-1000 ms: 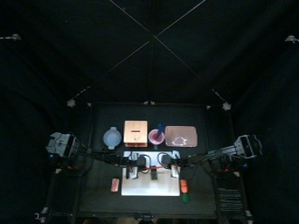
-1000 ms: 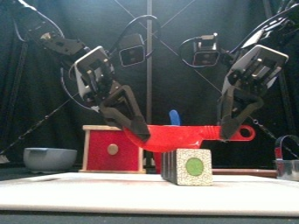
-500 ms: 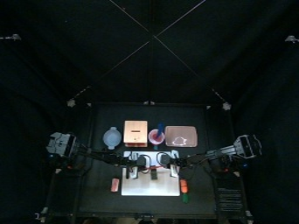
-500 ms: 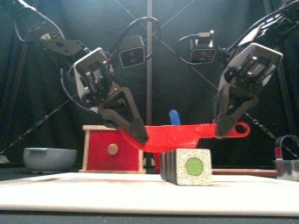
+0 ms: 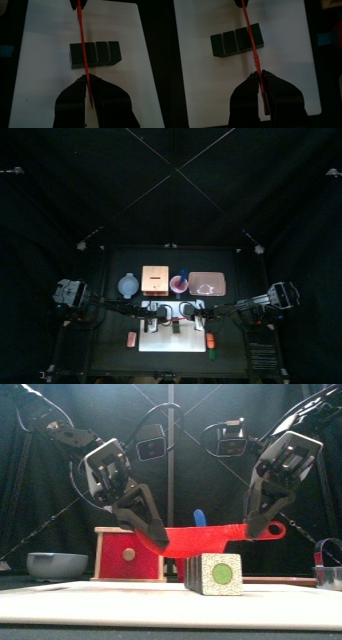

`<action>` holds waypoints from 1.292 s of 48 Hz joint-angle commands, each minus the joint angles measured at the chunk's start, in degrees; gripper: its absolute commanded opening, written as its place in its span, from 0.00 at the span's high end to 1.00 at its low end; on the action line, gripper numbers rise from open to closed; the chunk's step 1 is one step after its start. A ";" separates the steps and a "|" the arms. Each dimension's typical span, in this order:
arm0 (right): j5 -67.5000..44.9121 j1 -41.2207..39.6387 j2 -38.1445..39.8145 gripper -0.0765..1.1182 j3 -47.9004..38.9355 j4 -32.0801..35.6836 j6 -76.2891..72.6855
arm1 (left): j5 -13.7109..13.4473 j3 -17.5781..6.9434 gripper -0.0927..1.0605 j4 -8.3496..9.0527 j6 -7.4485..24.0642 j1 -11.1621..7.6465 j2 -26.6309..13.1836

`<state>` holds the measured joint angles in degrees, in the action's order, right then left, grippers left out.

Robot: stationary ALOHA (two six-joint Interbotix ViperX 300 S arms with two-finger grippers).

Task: Place sushi on board then cut the sushi with the knife then place the pieces on the plate
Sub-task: Cut the sushi into 4 pieces

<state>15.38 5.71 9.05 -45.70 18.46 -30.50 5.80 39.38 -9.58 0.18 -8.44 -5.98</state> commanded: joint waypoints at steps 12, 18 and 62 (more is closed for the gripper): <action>-0.26 -0.09 1.58 0.63 1.58 -0.44 -0.53 | 0.35 -1.49 0.50 0.18 0.09 -1.49 1.32; -0.26 -0.09 1.05 0.63 1.41 -0.62 -0.53 | 0.26 -1.49 0.50 0.09 0.00 -1.49 1.05; -0.26 -0.18 -4.83 0.63 0.97 -1.32 -0.53 | 0.35 -1.32 0.50 0.09 0.18 -0.79 -3.43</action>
<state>15.03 6.06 3.87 -45.62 17.49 -30.50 5.89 39.20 -9.58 0.26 -8.79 -9.49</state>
